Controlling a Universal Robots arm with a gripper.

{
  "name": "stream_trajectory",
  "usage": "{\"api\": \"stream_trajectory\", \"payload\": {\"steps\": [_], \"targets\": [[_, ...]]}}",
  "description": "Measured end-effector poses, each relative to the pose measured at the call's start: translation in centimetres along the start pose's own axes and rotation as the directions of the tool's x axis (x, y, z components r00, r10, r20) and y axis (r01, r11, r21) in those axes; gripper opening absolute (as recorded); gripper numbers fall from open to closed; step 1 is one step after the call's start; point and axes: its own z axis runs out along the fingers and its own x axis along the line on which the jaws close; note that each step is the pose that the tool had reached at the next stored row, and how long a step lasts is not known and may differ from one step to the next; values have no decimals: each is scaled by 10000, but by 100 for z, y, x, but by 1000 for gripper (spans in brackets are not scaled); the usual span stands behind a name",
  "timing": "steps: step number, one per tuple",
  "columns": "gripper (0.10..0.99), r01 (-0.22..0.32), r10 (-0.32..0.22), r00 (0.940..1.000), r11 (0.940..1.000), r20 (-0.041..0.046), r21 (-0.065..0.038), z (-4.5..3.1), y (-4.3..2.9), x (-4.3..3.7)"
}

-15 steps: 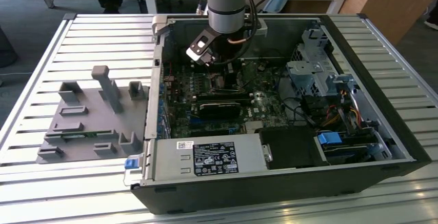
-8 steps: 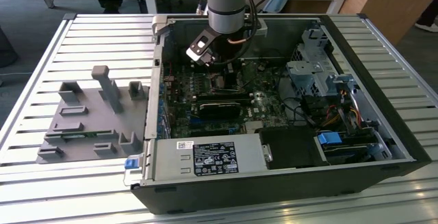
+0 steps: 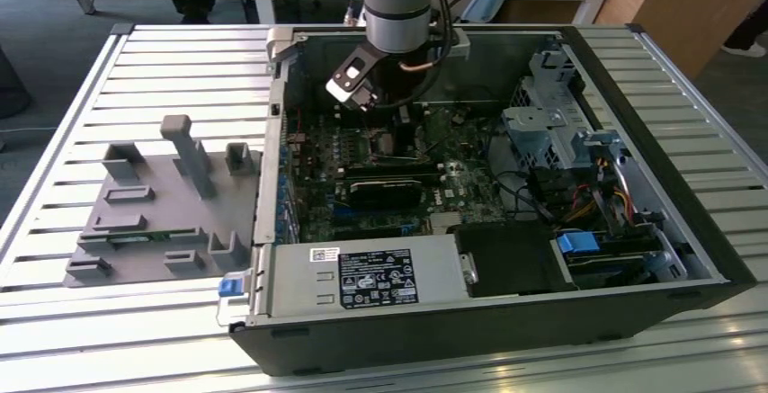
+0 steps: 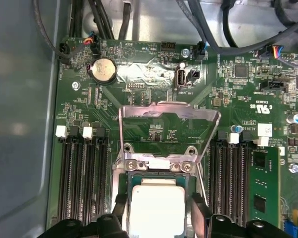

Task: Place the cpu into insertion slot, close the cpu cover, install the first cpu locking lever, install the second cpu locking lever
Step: 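Place the cpu into insertion slot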

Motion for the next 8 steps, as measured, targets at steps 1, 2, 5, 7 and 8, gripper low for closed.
{"api": "stream_trajectory", "payload": {"steps": [1, 2, 5, 7, 8], "targets": [[612, 0, 0, 10000, 10000, -1, 1, -15, 1, -1], [600, 0, 0, 10000, 10000, -1, 0, -28, 2, -1], [475, 0, 0, 10000, 10000, -1, 1, -46, 4, -2], [357, 0, 0, 10000, 10000, -2, 2, -56, 4, -2], [357, 0, 0, 10000, 10000, -2, 2, -60, 5, -2]]}}
